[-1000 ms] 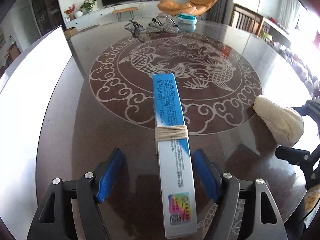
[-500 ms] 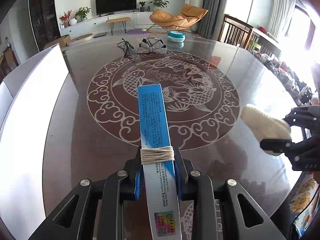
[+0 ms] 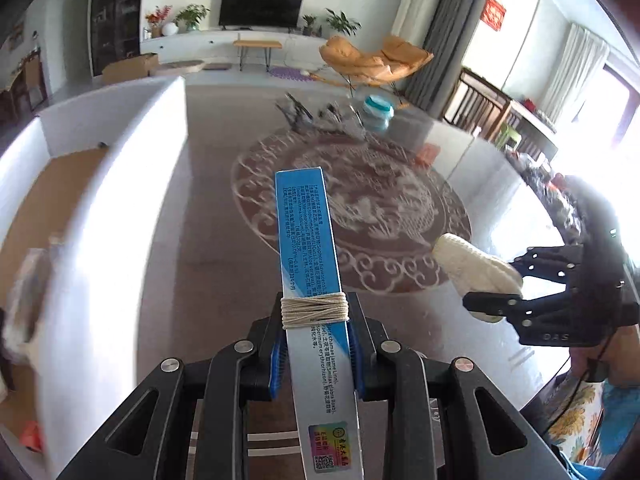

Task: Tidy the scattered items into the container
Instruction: 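Carry the medicine box and knitted item over the container with both tools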

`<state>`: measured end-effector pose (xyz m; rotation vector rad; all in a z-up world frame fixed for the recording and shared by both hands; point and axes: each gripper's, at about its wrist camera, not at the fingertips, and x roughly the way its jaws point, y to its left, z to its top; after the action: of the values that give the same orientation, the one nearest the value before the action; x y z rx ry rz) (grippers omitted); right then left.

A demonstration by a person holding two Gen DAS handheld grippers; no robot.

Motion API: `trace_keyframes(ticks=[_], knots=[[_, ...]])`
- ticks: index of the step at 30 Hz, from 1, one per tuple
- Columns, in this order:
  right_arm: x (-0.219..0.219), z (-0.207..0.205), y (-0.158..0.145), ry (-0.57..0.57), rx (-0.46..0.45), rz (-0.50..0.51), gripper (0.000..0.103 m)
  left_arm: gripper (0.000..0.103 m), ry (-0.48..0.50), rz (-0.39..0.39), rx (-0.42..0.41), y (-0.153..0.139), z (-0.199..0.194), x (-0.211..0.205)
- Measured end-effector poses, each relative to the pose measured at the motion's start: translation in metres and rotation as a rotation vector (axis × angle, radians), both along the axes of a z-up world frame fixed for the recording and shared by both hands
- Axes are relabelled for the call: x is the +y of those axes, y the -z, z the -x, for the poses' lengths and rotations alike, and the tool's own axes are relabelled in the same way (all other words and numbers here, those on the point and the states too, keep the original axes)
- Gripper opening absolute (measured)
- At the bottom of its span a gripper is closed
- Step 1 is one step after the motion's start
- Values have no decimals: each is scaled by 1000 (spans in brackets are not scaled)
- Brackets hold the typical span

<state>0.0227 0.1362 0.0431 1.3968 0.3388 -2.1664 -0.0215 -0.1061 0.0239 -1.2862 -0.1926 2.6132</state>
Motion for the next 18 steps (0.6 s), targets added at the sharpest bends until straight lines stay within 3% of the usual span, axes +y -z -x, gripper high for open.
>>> trace_keyframes(ticks=[6, 9, 12, 18], knots=[[-66, 18, -53, -88, 95, 70, 45, 26, -88, -41, 81, -57, -9, -73], [-99, 25, -85, -135, 145, 97, 46, 26, -147, -10, 104, -75, -11, -114], [-136, 36, -116, -168, 186, 143, 46, 26, -215, 18, 100, -81, -10, -159], [-223, 58, -146, -226, 189, 253, 46, 26, -320, 37, 39, -68, 4, -230]])
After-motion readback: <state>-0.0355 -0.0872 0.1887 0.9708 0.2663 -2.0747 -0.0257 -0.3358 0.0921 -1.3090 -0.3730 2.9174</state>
